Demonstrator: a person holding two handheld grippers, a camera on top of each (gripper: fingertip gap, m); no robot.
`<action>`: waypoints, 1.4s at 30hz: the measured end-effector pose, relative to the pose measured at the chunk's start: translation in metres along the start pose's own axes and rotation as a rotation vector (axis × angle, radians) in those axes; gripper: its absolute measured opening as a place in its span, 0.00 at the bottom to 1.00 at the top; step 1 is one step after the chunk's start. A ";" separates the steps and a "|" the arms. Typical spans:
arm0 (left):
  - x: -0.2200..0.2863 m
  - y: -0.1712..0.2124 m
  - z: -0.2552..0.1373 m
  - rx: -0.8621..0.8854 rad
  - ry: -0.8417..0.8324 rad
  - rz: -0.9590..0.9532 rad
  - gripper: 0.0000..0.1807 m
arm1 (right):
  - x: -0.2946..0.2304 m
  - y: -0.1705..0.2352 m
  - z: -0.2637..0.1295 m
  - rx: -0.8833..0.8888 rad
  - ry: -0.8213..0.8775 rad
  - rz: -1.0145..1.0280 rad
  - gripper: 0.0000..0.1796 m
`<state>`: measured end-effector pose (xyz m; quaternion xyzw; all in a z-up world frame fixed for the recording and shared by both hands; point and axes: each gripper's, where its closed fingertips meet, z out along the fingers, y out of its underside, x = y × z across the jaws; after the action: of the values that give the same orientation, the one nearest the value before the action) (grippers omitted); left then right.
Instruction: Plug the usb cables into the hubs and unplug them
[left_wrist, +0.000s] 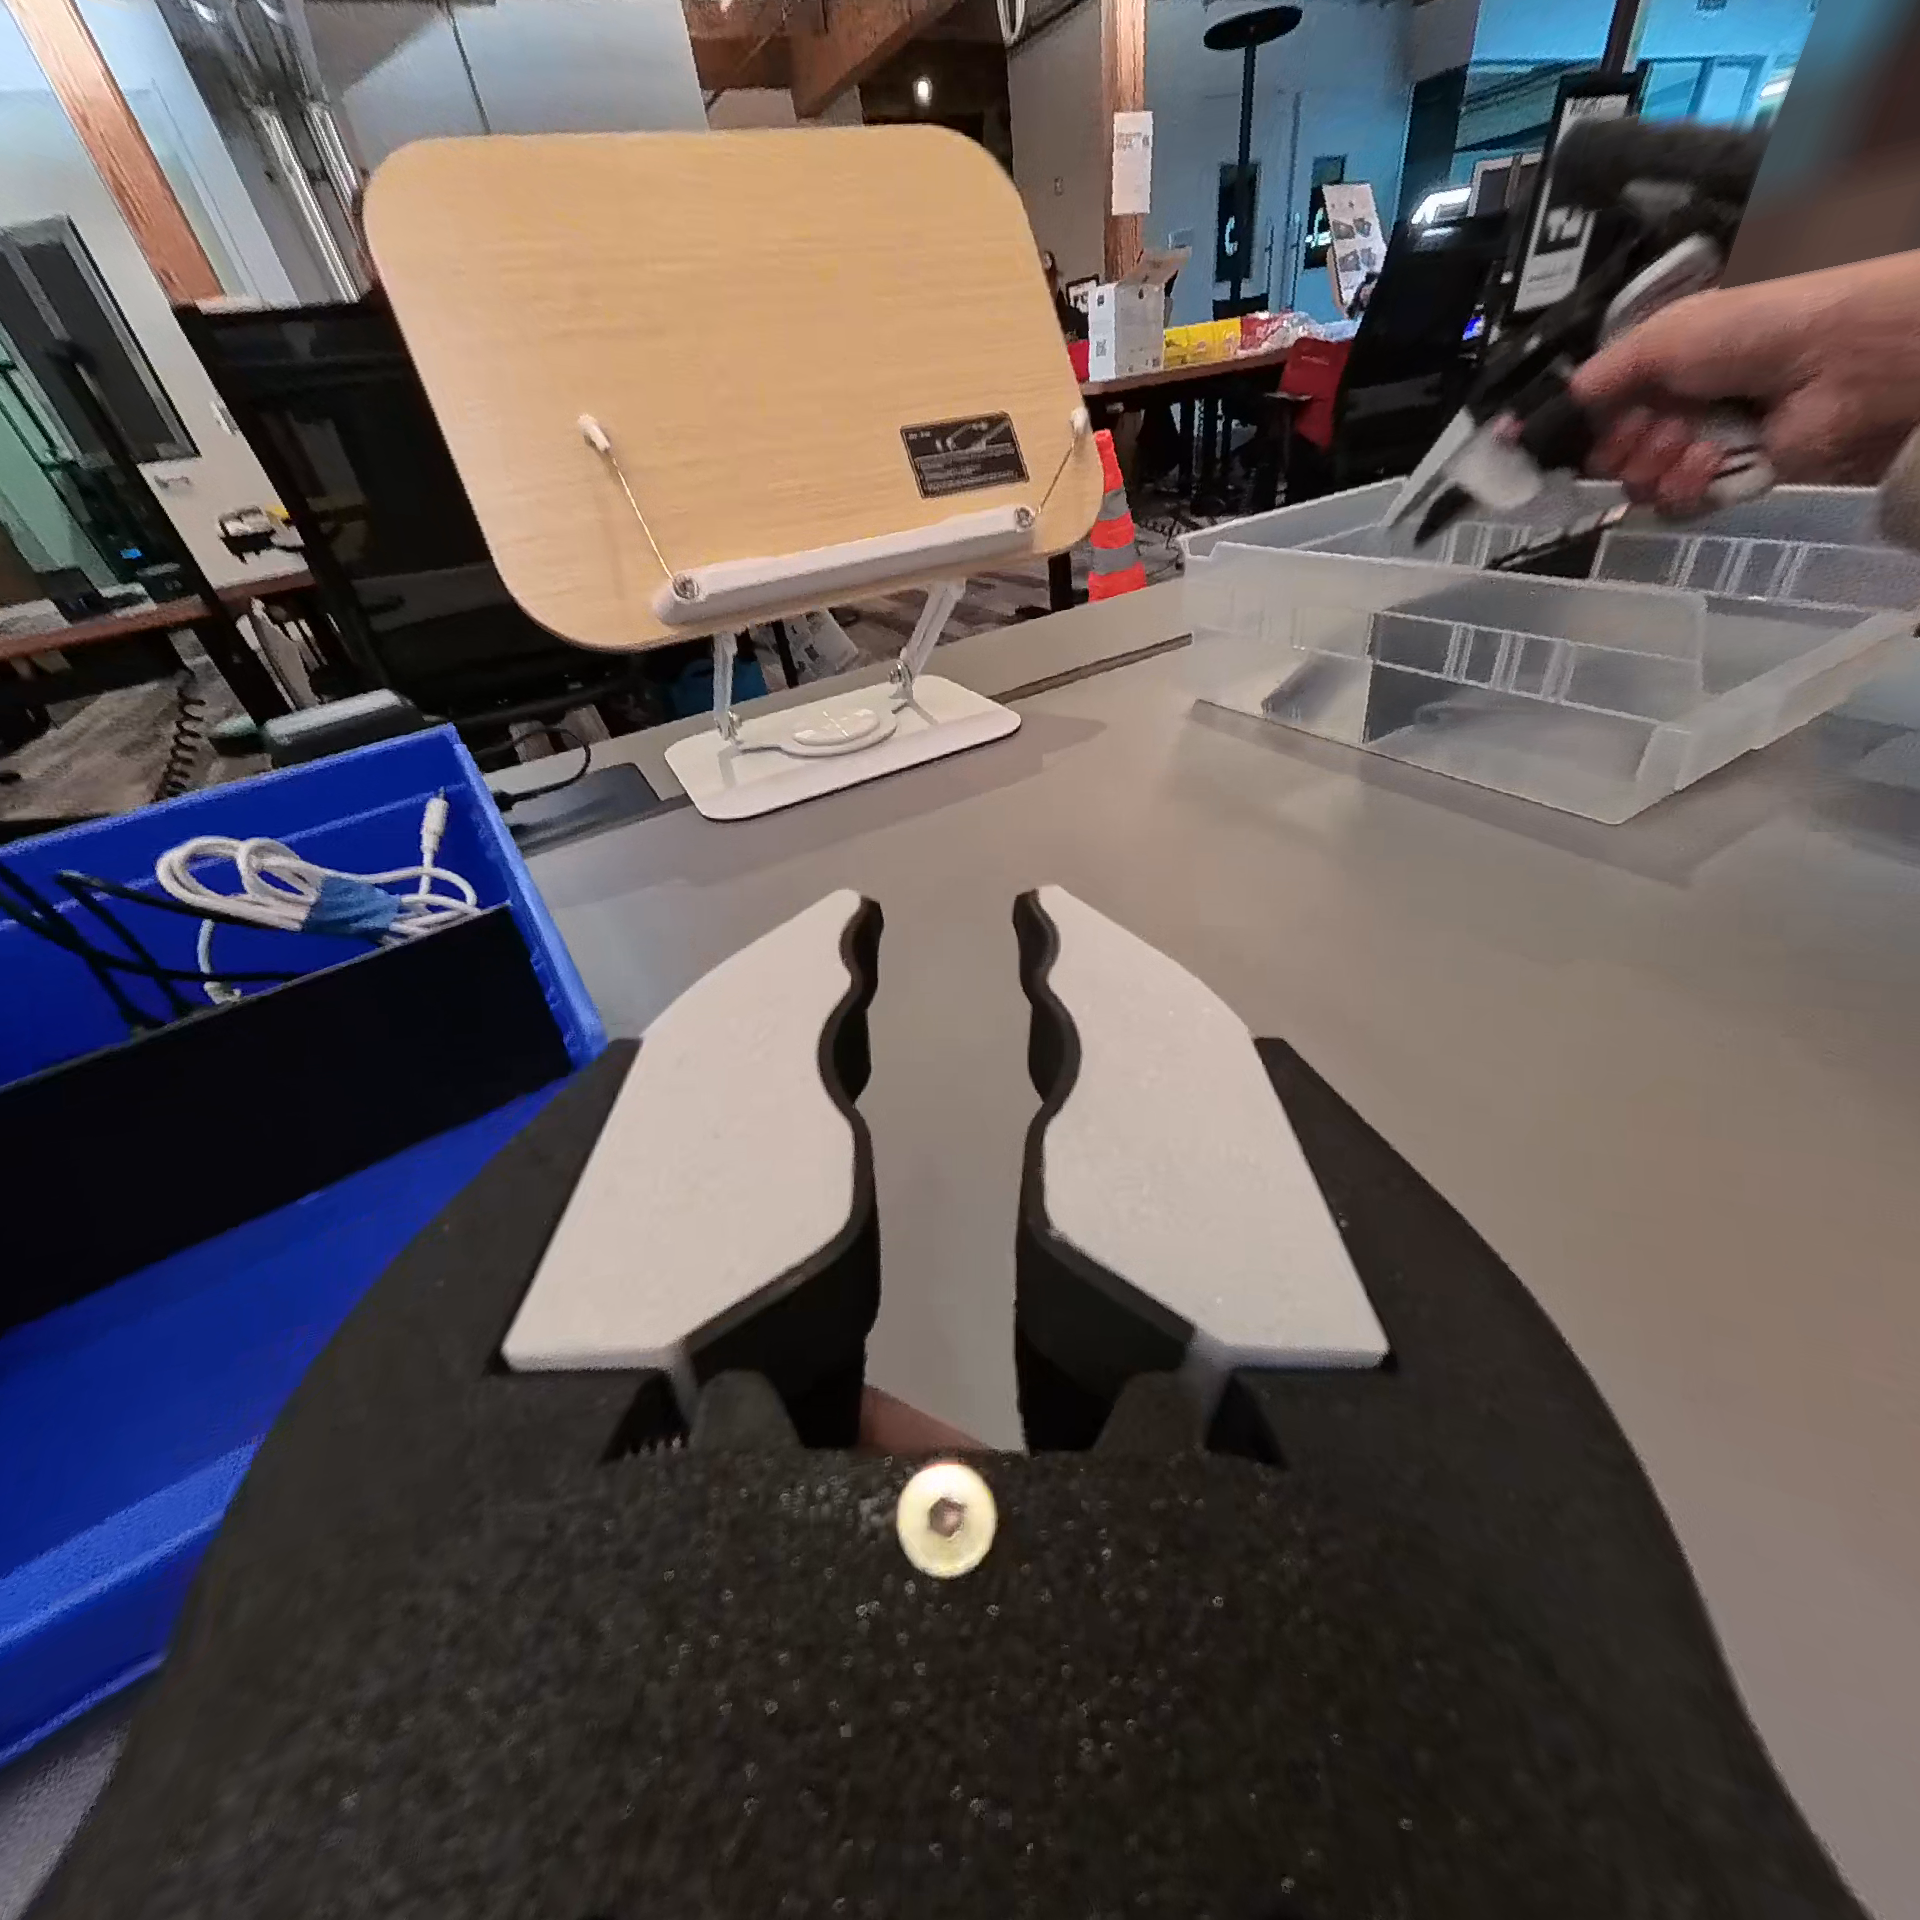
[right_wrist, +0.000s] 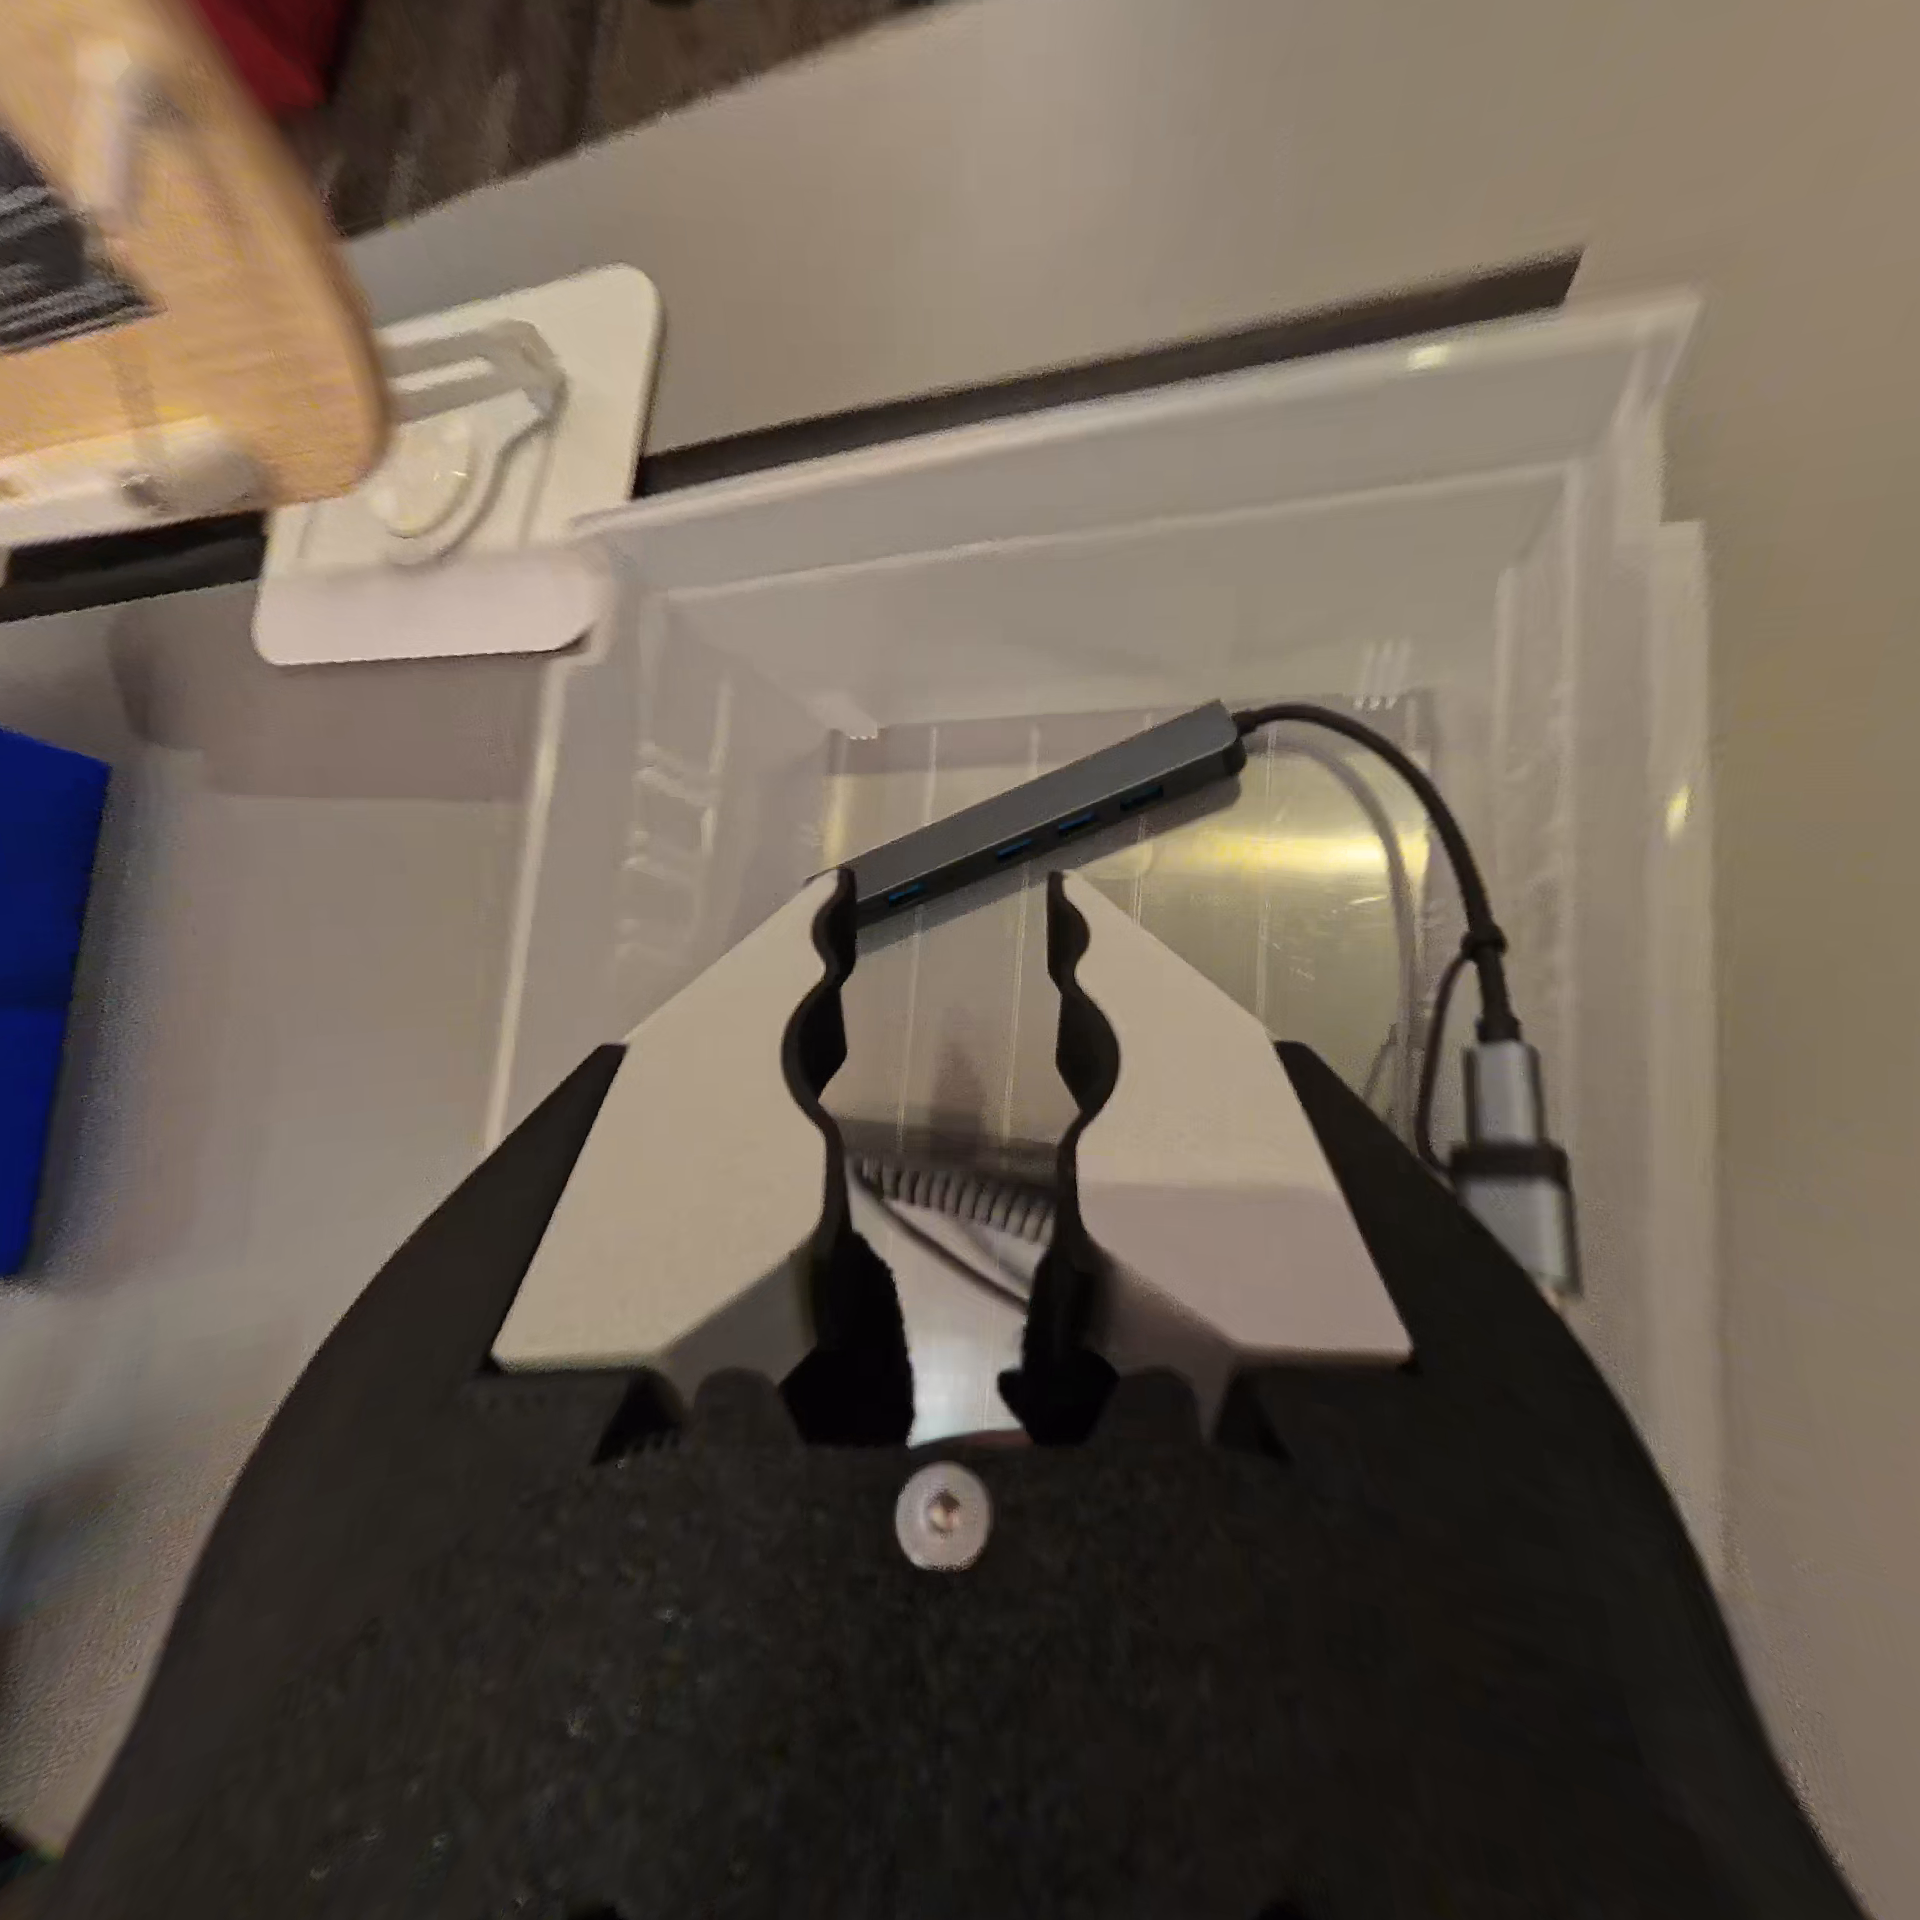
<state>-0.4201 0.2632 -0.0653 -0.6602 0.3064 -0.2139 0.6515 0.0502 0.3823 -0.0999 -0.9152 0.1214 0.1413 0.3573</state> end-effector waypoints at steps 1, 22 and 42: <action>-0.001 0.002 0.000 -0.013 0.001 -0.013 0.14 | -0.006 -0.002 -0.017 0.051 0.019 -0.053 0.20; -0.042 -0.004 -0.021 -0.363 0.267 -0.164 0.21 | -0.300 0.246 -0.136 0.463 -0.878 -0.460 0.11; -0.304 0.118 0.101 -1.386 0.461 0.770 0.36 | -0.314 0.253 -0.088 0.268 -0.975 -0.430 0.11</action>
<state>-0.5856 0.5490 -0.1530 -0.7007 0.6997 0.1319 0.0451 -0.3090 0.1793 -0.0860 -0.6943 -0.2309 0.4560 0.5066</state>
